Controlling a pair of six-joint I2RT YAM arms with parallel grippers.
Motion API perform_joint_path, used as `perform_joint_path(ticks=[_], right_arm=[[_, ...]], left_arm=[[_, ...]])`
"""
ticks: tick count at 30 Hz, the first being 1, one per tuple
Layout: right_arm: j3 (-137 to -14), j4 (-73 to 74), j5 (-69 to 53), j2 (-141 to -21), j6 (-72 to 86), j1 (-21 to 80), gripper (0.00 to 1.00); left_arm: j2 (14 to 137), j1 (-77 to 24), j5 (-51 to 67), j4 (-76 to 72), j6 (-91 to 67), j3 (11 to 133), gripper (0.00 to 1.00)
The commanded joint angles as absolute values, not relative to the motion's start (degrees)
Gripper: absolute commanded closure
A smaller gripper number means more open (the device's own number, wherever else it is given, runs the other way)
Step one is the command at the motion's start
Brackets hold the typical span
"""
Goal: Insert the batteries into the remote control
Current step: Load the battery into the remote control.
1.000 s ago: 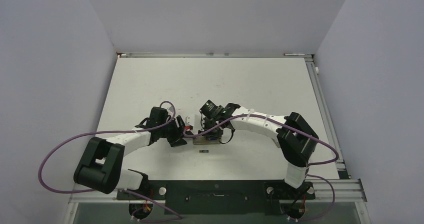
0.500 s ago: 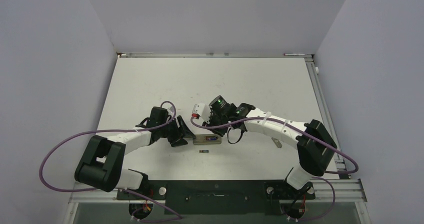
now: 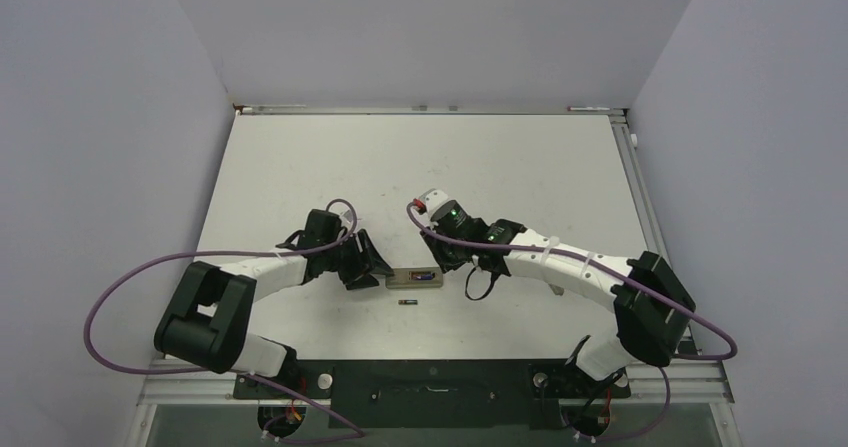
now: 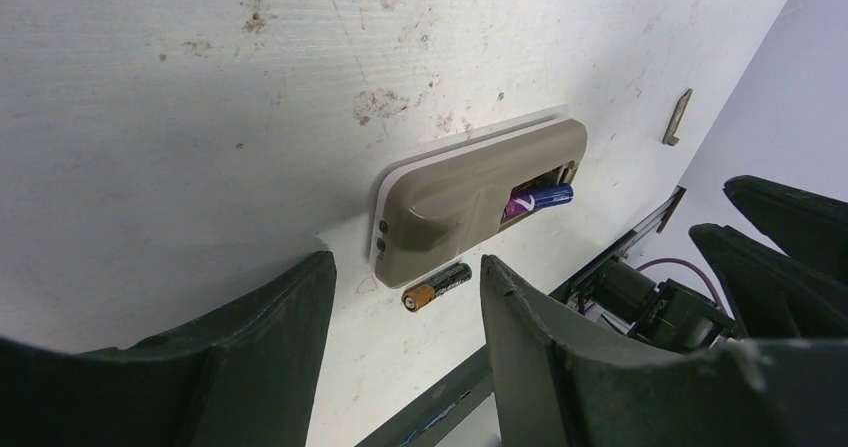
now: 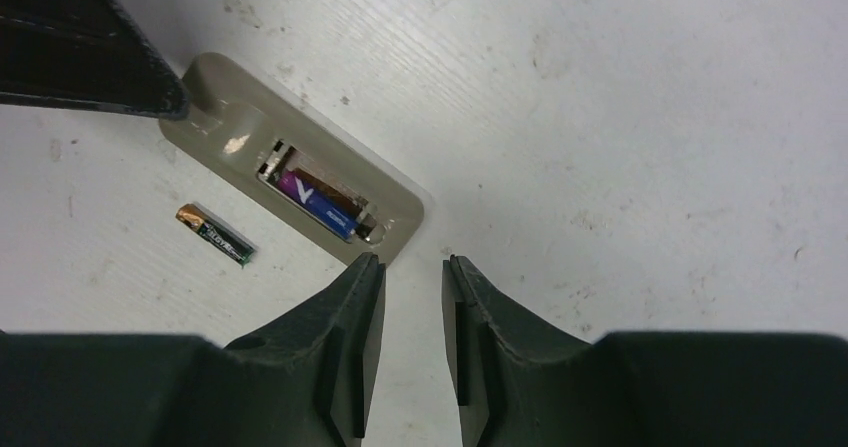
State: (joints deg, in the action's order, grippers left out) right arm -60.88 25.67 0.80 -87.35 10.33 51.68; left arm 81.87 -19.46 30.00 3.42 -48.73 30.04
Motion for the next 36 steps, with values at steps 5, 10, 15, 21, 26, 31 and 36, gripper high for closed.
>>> perform_joint_path(ticks=[5,10,15,21,26,31,36], right_arm=[[-56.0,19.3,5.5,-81.7,25.7,50.8,0.72],[-53.5,15.8,1.9,-81.8,31.4,50.5,0.72],[-50.1,11.9,0.5,-81.1,35.6,50.1,0.72],[-49.4,11.4,-1.5,-82.3,36.9,50.0,0.74],[-49.3,10.7,-2.0,-83.4,37.5,50.0,0.74],[-49.6,10.6,-2.3,-84.9,38.5,49.9,0.75],[-49.6,9.9,-3.1,-86.3,39.3,49.9,0.76]], left_arm=[[83.3,-20.8,28.2,3.9,-46.6,33.8,0.52],[84.2,-21.8,27.7,3.7,-46.6,34.2,0.55],[85.0,-23.0,27.3,3.6,-46.5,34.5,0.57],[85.6,-23.5,27.1,3.4,-46.2,34.6,0.6],[86.1,-23.6,27.2,3.2,-46.1,34.6,0.61],[86.3,-23.7,27.4,3.0,-46.0,34.5,0.63],[86.5,-23.8,27.4,2.8,-46.1,34.3,0.64]])
